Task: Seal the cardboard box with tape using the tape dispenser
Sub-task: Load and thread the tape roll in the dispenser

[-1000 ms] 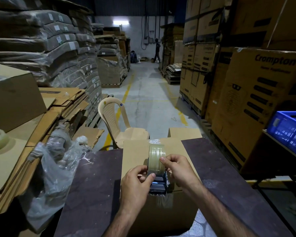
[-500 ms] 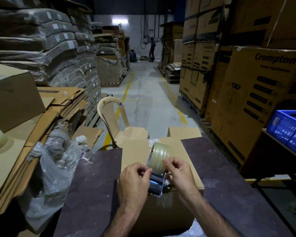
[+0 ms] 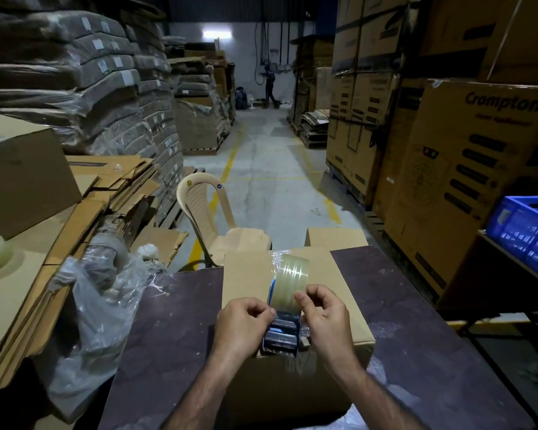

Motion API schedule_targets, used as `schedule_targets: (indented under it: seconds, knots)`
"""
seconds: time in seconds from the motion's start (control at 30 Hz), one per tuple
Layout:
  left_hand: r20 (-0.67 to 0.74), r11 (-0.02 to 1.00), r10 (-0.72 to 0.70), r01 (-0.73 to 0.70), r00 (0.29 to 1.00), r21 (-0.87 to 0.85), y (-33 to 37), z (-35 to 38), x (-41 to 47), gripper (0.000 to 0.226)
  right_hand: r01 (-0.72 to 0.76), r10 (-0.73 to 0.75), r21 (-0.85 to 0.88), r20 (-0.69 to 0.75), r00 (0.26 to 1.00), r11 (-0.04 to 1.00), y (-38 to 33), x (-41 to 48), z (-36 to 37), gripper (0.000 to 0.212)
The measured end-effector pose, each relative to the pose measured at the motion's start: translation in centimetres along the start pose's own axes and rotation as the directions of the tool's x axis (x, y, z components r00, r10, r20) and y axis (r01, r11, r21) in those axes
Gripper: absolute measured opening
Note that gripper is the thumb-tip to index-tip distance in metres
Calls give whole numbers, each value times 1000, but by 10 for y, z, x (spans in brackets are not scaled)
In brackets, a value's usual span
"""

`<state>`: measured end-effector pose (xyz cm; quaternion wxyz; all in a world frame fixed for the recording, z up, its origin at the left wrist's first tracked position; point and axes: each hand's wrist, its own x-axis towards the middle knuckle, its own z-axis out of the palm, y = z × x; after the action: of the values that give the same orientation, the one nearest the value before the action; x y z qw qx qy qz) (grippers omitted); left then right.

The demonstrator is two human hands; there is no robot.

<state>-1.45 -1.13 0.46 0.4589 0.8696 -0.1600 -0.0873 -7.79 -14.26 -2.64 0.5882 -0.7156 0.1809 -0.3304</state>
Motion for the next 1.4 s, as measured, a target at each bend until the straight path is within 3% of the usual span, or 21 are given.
schedule_targets:
  seconds: [0.13, 0.2, 0.4, 0.5, 0.73, 1.07, 1.17, 1.3, 1.4]
  knots:
    - [249, 884, -227, 306, 941, -352, -3, -2, 6, 16, 105, -104, -153, 13, 994, 983, -1, -4, 0, 10]
    - [343, 844, -252, 379, 905, -379, -3, -4, 8, 15, 131, -126, -199, 37, 991, 971, 2, -6, 0, 10]
    - [448, 756, -349, 529, 823, -385, 1, -11, 19, 11, 190, -172, -276, 89, 981, 942, 0, -5, -3, 8]
    - [450, 757, -360, 538, 817, -371, 2, -11, 21, 9, 187, -169, -284, 88, 982, 940, 1, -10, -4, 11]
    - [383, 890, -303, 403, 873, -213, 0, -7, 20, 27, 145, -116, -228, 136, 984, 963, -4, -15, -10, 30]
    - [404, 874, -312, 427, 860, -232, 3, -7, 20, 21, 141, -90, -298, 177, 980, 944, 1, -32, -17, 47]
    - [378, 861, -344, 450, 859, -238, 1, -5, 20, 22, 303, -259, -411, 160, 952, 860, 8, -36, -13, 32]
    - [351, 843, -376, 474, 858, -255, 2, -4, 21, 17, 521, -452, -544, 268, 851, 658, 12, -38, -11, 17]
    - [363, 805, -401, 512, 841, -299, 4, -5, 23, 15, 573, -472, -582, 335, 815, 577, 8, -40, -12, 19]
